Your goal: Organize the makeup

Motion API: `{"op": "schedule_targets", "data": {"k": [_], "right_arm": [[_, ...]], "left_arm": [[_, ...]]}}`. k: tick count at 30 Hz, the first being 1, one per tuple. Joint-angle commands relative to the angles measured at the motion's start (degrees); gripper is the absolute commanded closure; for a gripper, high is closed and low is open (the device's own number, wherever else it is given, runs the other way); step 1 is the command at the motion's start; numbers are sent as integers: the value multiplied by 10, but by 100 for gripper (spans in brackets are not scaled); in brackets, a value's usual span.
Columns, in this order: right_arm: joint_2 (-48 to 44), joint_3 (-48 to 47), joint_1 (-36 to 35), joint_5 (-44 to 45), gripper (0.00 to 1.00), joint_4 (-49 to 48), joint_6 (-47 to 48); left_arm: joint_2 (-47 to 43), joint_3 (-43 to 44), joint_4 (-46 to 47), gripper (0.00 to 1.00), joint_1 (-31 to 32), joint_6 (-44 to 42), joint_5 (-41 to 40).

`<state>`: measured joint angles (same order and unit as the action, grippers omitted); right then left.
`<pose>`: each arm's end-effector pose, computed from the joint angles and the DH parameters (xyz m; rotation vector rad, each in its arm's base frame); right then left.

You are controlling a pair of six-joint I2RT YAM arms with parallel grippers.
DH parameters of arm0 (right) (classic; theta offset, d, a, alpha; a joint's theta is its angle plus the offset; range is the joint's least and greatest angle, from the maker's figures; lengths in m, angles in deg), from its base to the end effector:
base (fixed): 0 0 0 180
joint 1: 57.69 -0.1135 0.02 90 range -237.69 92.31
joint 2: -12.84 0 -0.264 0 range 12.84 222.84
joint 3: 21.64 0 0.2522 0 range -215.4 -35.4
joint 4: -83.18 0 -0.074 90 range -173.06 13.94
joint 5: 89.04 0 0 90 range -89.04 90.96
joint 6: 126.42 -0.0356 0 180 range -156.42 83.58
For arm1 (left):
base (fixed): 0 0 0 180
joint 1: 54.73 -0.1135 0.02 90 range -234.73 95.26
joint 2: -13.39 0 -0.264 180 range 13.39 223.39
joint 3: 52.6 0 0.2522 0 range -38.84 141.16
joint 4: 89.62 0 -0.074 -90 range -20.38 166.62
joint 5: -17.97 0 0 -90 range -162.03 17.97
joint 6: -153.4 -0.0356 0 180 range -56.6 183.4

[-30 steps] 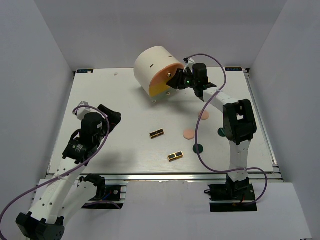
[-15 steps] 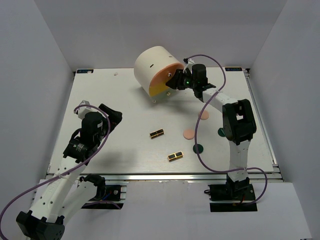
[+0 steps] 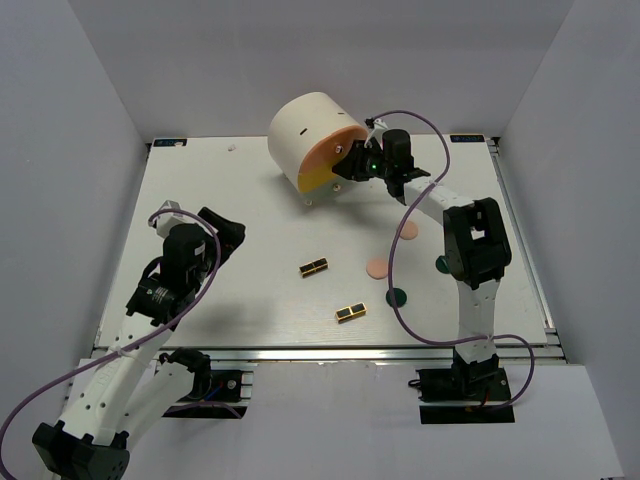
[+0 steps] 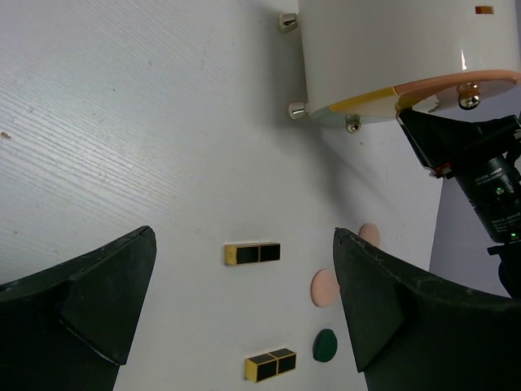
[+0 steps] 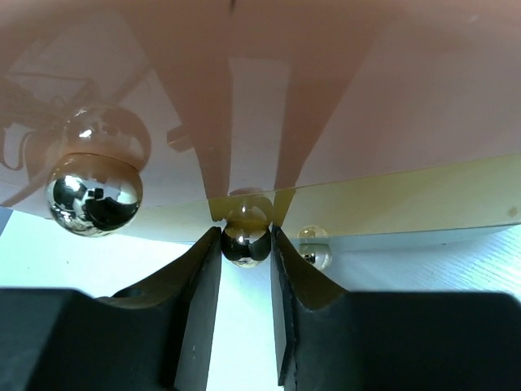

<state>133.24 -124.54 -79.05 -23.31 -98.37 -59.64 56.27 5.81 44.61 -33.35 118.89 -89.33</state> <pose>0.4570 0.1945 0.2361 -0.2778 1.9081 0.9232 0.1555 -0.0495 0.3063 -0.7927 1.9571 -0.5006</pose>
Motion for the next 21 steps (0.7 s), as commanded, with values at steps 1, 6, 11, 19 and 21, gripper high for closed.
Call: {"op": "schedule_targets", "data": {"k": [1, 6, 11, 19, 21], "right_arm": [[-17, 10, -2, -3, 84, -22, 21], [-93, 124, 10, -13, 86, -33, 23], [-177, 215, 19, -12, 81, -40, 24], [-233, 284, 23, -3, 69, -30, 27], [-232, 281, 23, -4, 61, -28, 30]], "left_arm": [[1, 4, 25, 2, 1, -8, 25], [35, -25, 117, 2, 0, -41, 134], [116, -33, 170, 2, 1, -72, 243], [226, 3, 167, 2, 33, -185, 299], [243, -1, 187, 2, 56, -222, 300]]}}
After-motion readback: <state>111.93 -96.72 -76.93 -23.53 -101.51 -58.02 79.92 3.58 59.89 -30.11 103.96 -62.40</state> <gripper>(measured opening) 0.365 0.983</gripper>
